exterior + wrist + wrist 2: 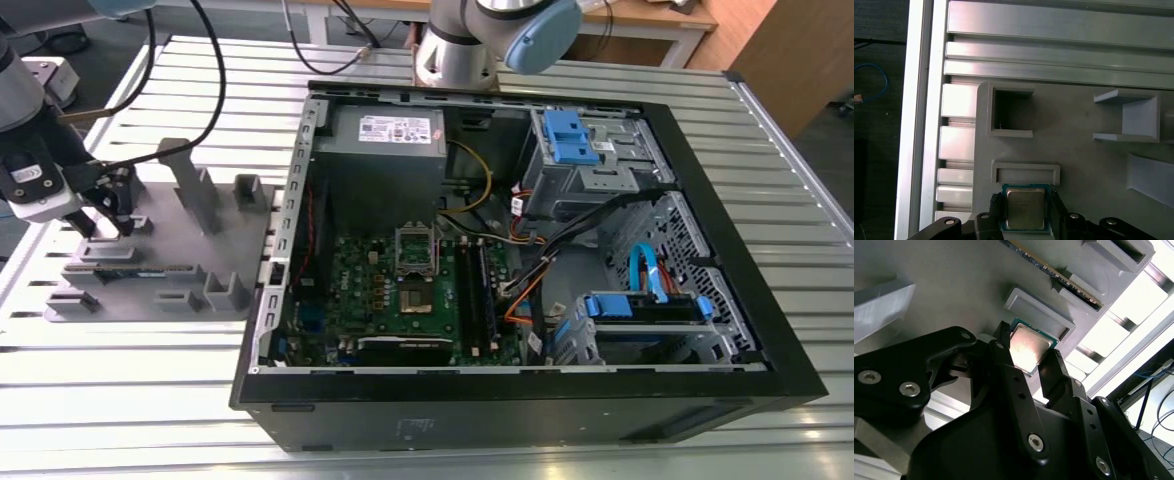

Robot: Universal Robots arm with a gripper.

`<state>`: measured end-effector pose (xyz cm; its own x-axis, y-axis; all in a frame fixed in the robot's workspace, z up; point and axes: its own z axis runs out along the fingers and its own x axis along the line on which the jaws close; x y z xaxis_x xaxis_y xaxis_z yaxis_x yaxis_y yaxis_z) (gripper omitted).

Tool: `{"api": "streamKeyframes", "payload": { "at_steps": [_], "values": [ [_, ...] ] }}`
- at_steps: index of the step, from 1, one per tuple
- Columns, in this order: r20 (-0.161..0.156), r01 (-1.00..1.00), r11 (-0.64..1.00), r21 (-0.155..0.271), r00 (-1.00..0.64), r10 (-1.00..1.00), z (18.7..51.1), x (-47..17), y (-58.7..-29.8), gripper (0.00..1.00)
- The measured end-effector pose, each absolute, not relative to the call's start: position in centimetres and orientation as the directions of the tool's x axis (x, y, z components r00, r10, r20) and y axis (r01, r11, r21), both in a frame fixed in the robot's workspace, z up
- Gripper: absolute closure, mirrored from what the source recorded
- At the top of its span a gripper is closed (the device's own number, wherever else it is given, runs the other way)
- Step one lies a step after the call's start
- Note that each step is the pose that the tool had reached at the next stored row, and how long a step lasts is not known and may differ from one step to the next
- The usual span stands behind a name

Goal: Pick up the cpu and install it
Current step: 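Pick up the cpu and move it towards the insertion slot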

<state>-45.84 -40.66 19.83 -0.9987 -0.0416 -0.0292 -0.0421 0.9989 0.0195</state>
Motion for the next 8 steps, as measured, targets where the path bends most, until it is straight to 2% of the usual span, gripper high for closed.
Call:
{"api": "streamKeyframes", "payload": {
  "at_steps": [8],
  "values": [
    [-0.029,-0.042,0.999,0.019,-0.999,-0.042,19.93,-45.84,-40.66,0.53]
  ]
}}
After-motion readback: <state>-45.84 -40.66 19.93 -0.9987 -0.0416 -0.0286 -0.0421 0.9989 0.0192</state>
